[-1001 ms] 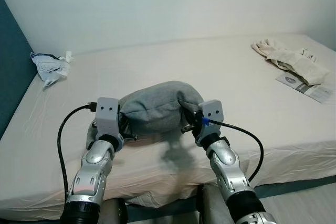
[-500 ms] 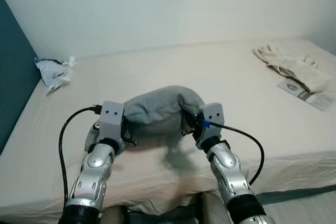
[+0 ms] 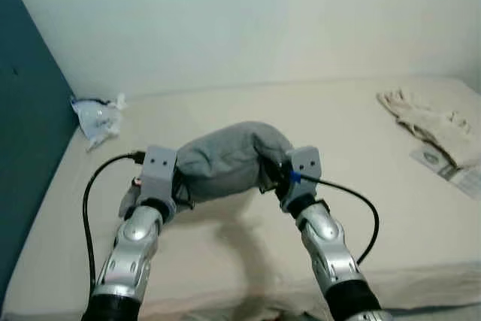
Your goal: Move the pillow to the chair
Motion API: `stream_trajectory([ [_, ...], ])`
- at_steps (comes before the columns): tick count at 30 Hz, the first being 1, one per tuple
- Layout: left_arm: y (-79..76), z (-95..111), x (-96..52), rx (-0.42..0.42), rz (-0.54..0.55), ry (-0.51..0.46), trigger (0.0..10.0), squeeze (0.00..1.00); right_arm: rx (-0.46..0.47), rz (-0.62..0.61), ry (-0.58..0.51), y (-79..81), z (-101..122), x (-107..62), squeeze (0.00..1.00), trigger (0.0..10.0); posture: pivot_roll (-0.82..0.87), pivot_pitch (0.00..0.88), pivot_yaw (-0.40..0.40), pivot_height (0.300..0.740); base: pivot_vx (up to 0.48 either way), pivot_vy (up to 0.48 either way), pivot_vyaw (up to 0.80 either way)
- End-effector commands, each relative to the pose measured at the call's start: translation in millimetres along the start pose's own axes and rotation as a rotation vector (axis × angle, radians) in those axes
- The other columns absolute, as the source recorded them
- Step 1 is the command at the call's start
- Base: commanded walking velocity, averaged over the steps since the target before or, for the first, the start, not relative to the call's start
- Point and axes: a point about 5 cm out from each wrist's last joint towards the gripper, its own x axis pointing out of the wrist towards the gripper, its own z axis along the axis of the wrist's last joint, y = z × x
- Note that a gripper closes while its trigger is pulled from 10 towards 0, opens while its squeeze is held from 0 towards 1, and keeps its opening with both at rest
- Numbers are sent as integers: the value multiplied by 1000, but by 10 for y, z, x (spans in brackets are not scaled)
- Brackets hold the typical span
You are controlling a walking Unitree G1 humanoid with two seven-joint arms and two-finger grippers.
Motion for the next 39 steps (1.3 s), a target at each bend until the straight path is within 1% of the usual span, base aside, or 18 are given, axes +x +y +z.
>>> stream_trajectory([
  [1,17,87,-2,-32,17,-37,10000,0,15,62,-3,137,7,16,0,10000,28,57,11,735,0,0,0],
  [3,32,83,-9,-41,21,-36,10000,0,15,63,-3,135,8,14,0,10000,30,60,9,740,0,0,0],
  [8,70,57,-23,-31,38,-24,10000,0,17,67,3,144,-5,14,0,10000,38,59,6,740,0,0,0],
  [13,89,19,-24,-6,38,-8,10000,0,21,72,5,163,-10,19,0,10000,41,58,6,740,0,0,0],
  [15,84,-28,-28,23,30,11,10000,0,25,71,7,165,-10,22,0,10000,43,57,7,740,0,0,0],
  [17,84,-39,-31,30,30,12,10000,0,27,70,8,164,-10,23,0,10000,41,58,9,740,0,0,0],
  [21,89,-68,-40,-12,32,34,10000,0,38,52,18,153,-30,14,0,10000,44,59,10,740,0,0,0],
  [23,100,-75,-39,8,33,35,10000,0,41,34,50,138,-76,9,0,10000,44,60,11,740,0,0,0],
  [25,105,-87,-37,7,32,41,10000,0,85,20,130,128,-196,-2,0,10000,45,59,13,740,0,0,0],
  [27,111,-104,-38,-16,40,50,10000,0,86,12,173,117,-276,-26,0,10000,47,58,13,740,0,0,0],
  [29,118,-116,-38,-36,46,55,10000,0,79,11,188,114,-307,-41,0,10000,47,58,13,740,0,0,0],
  [31,136,-161,-49,-93,50,78,10000,0,86,-5,199,100,-334,-57,0,10000,45,54,15,740,0,0,0],
  [33,140,-185,-60,-129,39,89,10000,0,98,-18,204,88,-344,-66,0,10000,42,52,16,740,0,0,0],
  [36,174,-174,-68,-140,90,35,10000,0,115,-35,199,56,-343,-71,0,10000,43,45,16,740,0,0,0],
  [37,179,-212,-68,-151,106,56,10000,0,116,-36,202,49,-351,-78,0,10000,49,21,12,740,0,0,0],
  [38,188,-246,-69,-155,134,74,10000,0,119,-39,205,39,-360,-85,0,10000,52,20,10,740,0,0,0],
  [39,186,-266,-69,-194,182,68,10000,0,142,-59,213,6,-379,-98,0,10000,63,25,-3,740,0,0,0],
])
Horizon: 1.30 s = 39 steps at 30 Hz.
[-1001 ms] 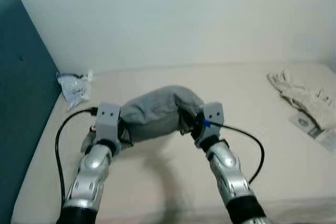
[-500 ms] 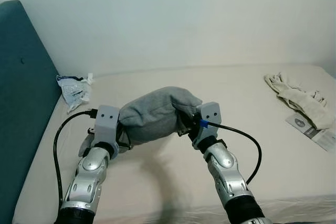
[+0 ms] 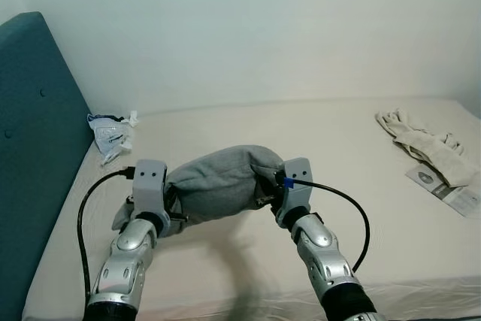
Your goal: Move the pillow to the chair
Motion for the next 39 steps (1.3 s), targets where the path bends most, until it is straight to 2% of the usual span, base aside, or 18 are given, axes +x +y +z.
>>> stream_trajectory([
  [1,62,83,8,-73,84,-76,10000,0,58,-35,25,-51,-62,-21,0,10000,66,29,-7,740,0,0,0],
  [2,60,89,17,-104,77,-62,10000,0,87,-59,34,-88,-64,-7,0,10000,74,58,-11,740,0,0,0],
  [6,53,137,30,-139,21,-53,10000,0,65,-43,34,-54,-34,42,0,10000,73,73,-12,740,0,0,0],
  [9,87,66,50,-80,12,51,10000,0,30,-16,27,-10,12,86,0,10000,61,104,-2,740,0,0,0],
  [13,69,42,57,-44,-5,38,10000,0,5,-9,12,-18,67,103,0,10000,48,111,-3,740,0,0,0],
  [16,42,15,50,-86,6,36,10000,0,5,-20,5,-75,80,81,0,10000,41,122,-9,740,0,0,0],
  [17,32,-5,50,-72,6,43,10000,0,9,-35,13,-106,65,68,0,10000,34,129,-10,740,0,0,0],
  [20,30,-42,34,-34,8,42,10000,0,11,-54,21,-140,27,25,0,10000,29,125,-10,740,0,0,0],
  [22,60,-92,4,-48,31,60,10000,0,13,-59,27,-133,-24,-31,0,10000,29,124,-3,740,0,0,0],
  [27,2,-191,-27,-18,2,81,10000,0,19,-78,66,-149,-188,-143,0,10000,40,49,-7,740,0,0,0],
  [30,-31,-153,24,-18,-3,68,10000,0,29,-52,73,-119,-193,-116,0,10000,38,37,-1,740,0,0,0],
  [34,-50,-117,80,12,-4,58,10000,0,-16,-16,75,-64,-169,-58,0,10000,46,21,4,740,0,0,0],
  [36,-58,-80,91,0,-4,41,10000,0,-19,-19,74,-58,-154,-39,0,10000,46,45,-8,740,0,0,0],
  [39,-38,-64,91,-33,19,33,10000,0,-9,-35,78,-76,-158,-52,0,10000,46,31,-13,740,0,0,0],
])
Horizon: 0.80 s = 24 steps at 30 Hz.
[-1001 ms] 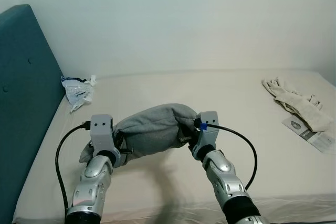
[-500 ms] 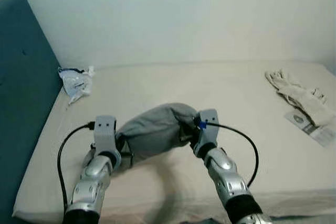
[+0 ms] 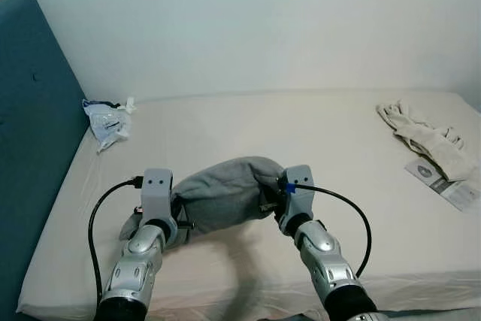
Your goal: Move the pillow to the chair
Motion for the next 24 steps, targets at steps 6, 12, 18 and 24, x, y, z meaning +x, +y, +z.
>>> stream_trajectory([
  [6,40,72,-9,-13,23,-56,10000,0,5,-5,11,16,-46,-28,0,10000,40,50,-7,740,0,0,0],
  [12,-22,79,22,-15,5,-60,10000,0,10,-10,15,-10,-46,-29,0,10000,18,39,4,740,0,0,0],
  [18,-68,73,43,1,-14,-49,10000,0,49,-61,21,-58,-90,-52,0,10000,20,27,24,740,0,0,0],
  [24,-100,168,92,-12,-34,-75,10000,0,45,-76,2,-62,-52,-50,0,10000,1,37,50,740,0,0,0],
])
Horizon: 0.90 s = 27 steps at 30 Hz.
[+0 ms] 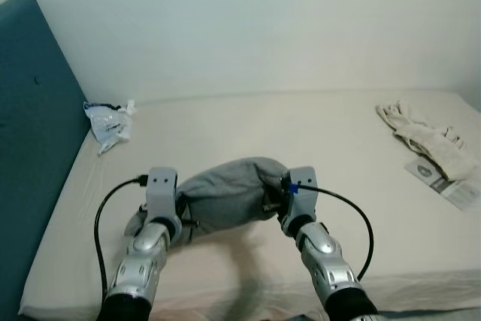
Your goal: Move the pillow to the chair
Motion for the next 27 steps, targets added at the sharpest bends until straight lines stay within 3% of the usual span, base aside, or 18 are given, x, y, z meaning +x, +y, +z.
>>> stream_trajectory([
  [1,-11,102,28,-16,-4,-55,10000,0,12,-11,-3,-1,-17,-23,0,10000,0,38,50,740,0,0,0],
  [8,-48,100,26,-19,-17,-56,10000,0,10,-22,3,-37,-45,-62,0,10000,-10,48,53,740,0,0,0],
  [11,-46,48,4,31,-26,-43,10000,0,12,-24,7,-37,-61,-77,0,10000,-16,49,50,740,0,0,0],
  [27,-39,15,-52,32,-9,-40,10000,0,19,-4,31,-9,-89,-106,0,10000,-14,82,27,740,0,-362,0],
])
